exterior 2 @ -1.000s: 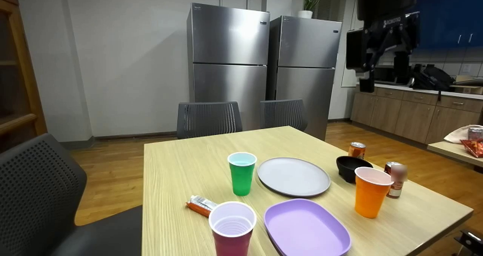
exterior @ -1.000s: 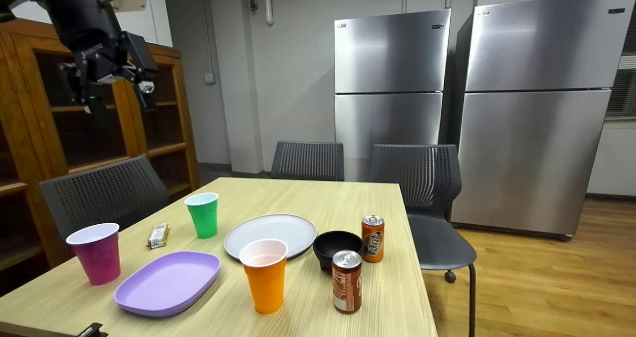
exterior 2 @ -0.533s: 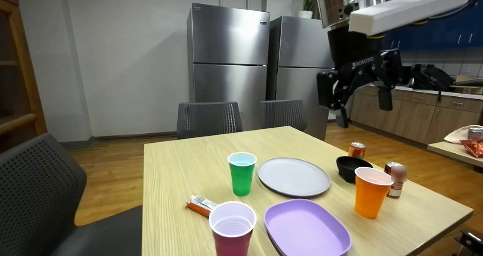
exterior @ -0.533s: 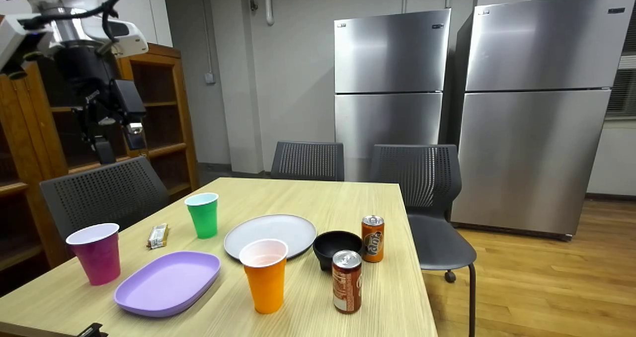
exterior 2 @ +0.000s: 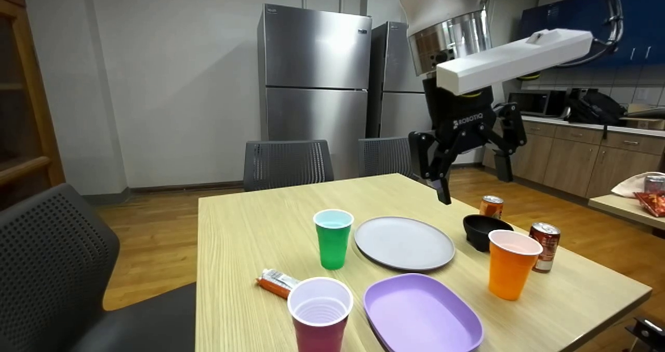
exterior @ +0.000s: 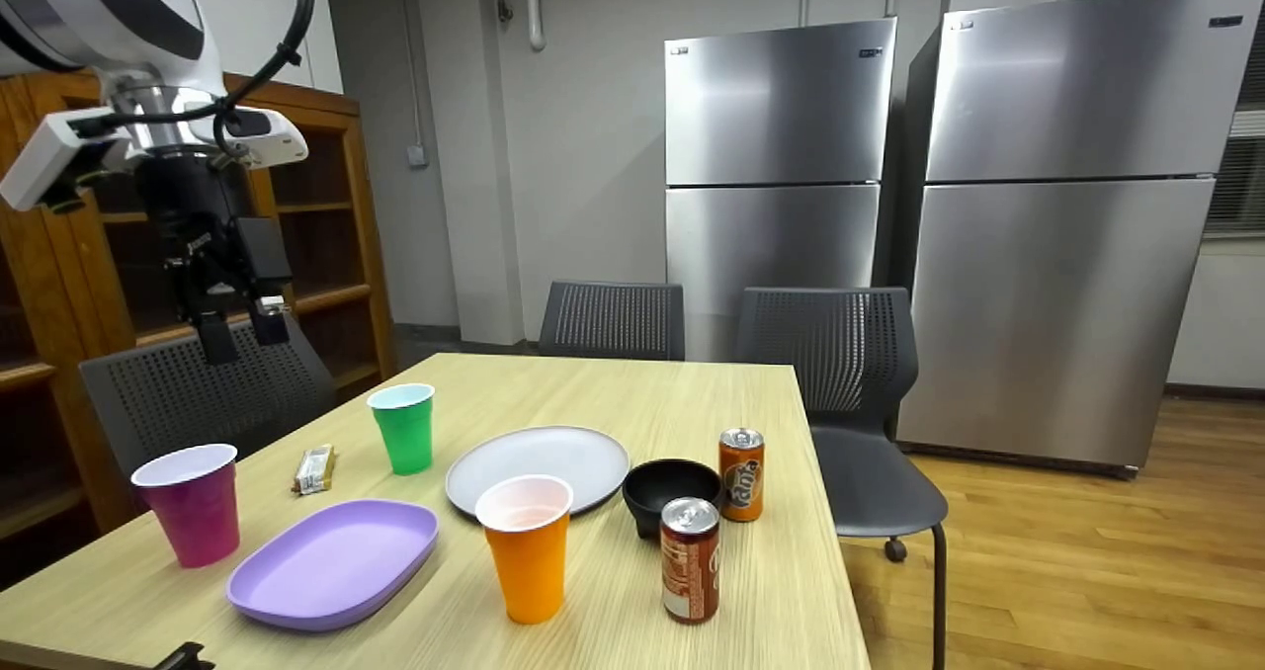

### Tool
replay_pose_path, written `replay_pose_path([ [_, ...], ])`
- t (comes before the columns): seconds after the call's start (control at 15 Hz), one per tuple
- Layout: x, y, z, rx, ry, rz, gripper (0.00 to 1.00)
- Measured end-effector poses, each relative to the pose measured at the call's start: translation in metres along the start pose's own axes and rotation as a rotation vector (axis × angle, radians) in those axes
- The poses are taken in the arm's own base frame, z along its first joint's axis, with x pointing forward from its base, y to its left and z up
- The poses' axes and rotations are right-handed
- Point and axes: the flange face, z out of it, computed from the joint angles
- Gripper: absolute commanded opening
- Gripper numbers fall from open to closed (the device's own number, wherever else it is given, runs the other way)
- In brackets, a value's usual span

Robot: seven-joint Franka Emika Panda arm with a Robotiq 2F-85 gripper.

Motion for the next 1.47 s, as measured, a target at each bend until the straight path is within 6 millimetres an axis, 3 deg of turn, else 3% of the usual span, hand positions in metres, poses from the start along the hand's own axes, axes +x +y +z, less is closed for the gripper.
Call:
replay_pose_path([
  [0.6,0.001,-0.003,0.001,0.008,0.014,0.004,1.0],
  [1.07,-0.006,-0.047,0.005,0.085,0.126,-0.081,1.0],
  [1.47,0.001,-0.072,0.033,0.135,0.161,-0.134,1.0],
])
